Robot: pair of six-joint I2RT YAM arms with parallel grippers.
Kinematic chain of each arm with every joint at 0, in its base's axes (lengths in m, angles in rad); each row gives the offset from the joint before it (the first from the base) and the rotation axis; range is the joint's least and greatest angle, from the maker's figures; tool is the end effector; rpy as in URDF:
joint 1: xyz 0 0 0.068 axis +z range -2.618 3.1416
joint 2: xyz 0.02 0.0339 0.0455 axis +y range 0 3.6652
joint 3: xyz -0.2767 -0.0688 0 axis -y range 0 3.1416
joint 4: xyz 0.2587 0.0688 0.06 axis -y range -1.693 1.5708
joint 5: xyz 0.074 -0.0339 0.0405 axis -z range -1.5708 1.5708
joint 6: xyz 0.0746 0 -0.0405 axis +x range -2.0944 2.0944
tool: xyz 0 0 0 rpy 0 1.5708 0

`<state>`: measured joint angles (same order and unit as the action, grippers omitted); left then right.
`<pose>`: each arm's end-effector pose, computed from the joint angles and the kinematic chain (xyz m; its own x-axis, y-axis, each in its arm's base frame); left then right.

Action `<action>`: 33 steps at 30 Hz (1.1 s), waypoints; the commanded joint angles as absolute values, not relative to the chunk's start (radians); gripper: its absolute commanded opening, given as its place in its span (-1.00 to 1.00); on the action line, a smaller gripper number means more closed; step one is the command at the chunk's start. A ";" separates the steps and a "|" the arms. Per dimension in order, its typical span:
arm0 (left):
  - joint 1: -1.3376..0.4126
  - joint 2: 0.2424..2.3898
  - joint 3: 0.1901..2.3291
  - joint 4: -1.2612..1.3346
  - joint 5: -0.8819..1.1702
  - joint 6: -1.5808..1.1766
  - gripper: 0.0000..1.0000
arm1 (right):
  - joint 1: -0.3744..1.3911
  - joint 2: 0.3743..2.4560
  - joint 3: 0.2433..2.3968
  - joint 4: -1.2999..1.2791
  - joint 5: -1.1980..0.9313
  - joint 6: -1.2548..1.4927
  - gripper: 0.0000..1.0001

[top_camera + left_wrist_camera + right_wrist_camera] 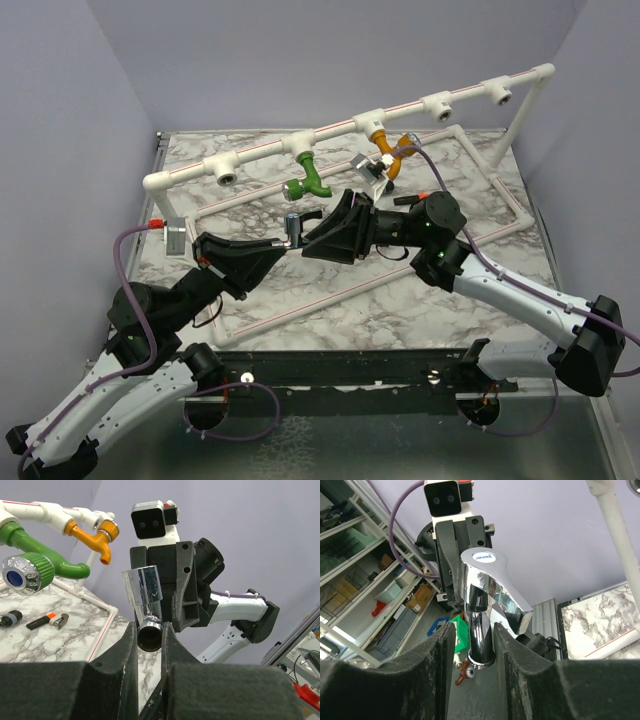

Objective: Install the water faucets

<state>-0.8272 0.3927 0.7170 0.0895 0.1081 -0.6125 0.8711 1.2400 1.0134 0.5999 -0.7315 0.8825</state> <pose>0.0795 -0.0983 0.4183 -0.2364 -0.5873 -0.7741 0.8099 0.3210 -0.4909 0.1656 0.2741 0.4228 -0.5999 0.1798 -0.7796 -0.7975 -0.2133 0.5644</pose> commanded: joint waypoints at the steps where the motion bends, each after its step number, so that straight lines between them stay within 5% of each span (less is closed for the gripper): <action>1: -0.831 0.394 0.710 0.135 0.099 -0.610 -1.00 | 0.882 1.256 1.048 0.629 -0.771 0.880 -0.20; 12: -0.830 0.387 0.712 0.126 0.092 -0.612 -1.00 | 0.886 1.257 1.044 0.635 -0.771 0.885 -0.39; 16: -0.830 0.392 0.711 0.126 0.096 -0.612 -1.00 | 0.890 1.256 1.047 0.633 -0.772 0.882 -0.98; 25: -0.831 0.392 0.718 0.109 0.085 -0.614 -1.00 | 0.890 1.232 1.024 0.633 -0.744 0.860 -0.99; 28: -0.832 0.390 0.724 0.095 0.072 -0.612 -0.64 | 0.889 1.215 1.015 0.625 -0.730 0.845 -0.99; 33: -0.831 0.398 0.757 0.055 0.055 -0.597 0.41 | 0.890 1.179 1.015 0.568 -0.701 0.793 -0.99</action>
